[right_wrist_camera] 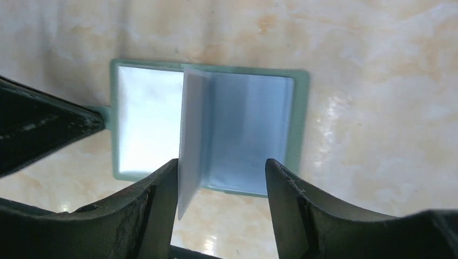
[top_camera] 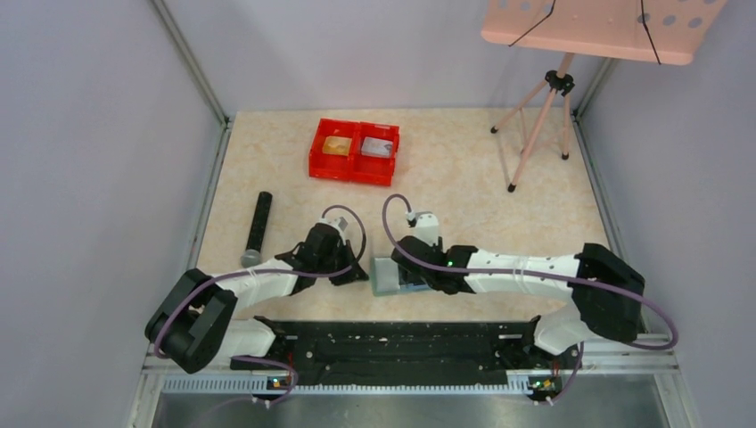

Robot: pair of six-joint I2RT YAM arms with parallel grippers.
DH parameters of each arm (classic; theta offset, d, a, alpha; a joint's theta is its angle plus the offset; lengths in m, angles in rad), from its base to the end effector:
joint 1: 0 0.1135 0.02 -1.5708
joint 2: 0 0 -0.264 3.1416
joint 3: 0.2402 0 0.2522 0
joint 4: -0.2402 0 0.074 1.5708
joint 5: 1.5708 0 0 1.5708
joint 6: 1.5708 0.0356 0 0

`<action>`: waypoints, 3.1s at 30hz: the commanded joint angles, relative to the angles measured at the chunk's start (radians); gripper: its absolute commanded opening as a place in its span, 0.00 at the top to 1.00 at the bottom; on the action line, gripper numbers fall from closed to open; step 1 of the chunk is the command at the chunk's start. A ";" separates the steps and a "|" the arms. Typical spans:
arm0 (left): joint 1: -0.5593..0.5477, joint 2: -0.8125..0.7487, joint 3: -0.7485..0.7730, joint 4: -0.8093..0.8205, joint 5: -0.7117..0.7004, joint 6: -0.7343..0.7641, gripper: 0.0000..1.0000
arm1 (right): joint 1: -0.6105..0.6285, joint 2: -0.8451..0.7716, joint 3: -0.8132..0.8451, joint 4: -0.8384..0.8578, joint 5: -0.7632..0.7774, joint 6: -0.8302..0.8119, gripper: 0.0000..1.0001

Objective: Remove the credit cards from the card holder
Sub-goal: Remove the credit card from the card holder.

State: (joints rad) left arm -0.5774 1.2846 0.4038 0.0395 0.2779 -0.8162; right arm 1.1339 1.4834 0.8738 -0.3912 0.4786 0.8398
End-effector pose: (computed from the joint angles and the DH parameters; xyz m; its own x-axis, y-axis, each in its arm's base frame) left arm 0.1788 -0.1282 0.1353 -0.9219 -0.2355 -0.3075 0.0094 0.7800 -0.6257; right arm 0.1372 0.2550 0.1965 -0.7583 -0.0620 -0.6489 -0.2015 0.9690 0.1429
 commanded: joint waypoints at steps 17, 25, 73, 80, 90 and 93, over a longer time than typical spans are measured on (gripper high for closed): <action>-0.018 -0.062 0.166 -0.014 0.089 -0.007 0.78 | -0.230 -0.254 -0.231 0.333 -0.434 -0.158 0.51; -0.079 0.025 0.153 0.145 0.122 -0.058 0.72 | -0.326 -0.237 -0.283 0.423 -0.548 -0.170 0.56; -0.177 0.278 0.090 0.416 0.078 -0.114 0.69 | -0.384 -0.122 -0.488 0.604 -0.590 -0.027 0.68; -0.177 0.289 0.089 0.456 0.104 -0.141 0.70 | -0.384 -0.123 -0.494 0.612 -0.591 -0.026 0.70; -0.176 0.277 0.107 0.371 0.101 -0.138 1.00 | -0.385 -0.112 -0.506 0.621 -0.572 -0.007 0.72; -0.169 0.261 0.104 0.344 0.102 -0.131 1.00 | -0.393 -0.109 -0.510 0.623 -0.565 -0.003 0.73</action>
State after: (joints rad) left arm -0.7448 1.5749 0.4953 0.4030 0.3603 -0.9577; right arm 0.7547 1.3441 0.3920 0.2676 -0.1188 0.8310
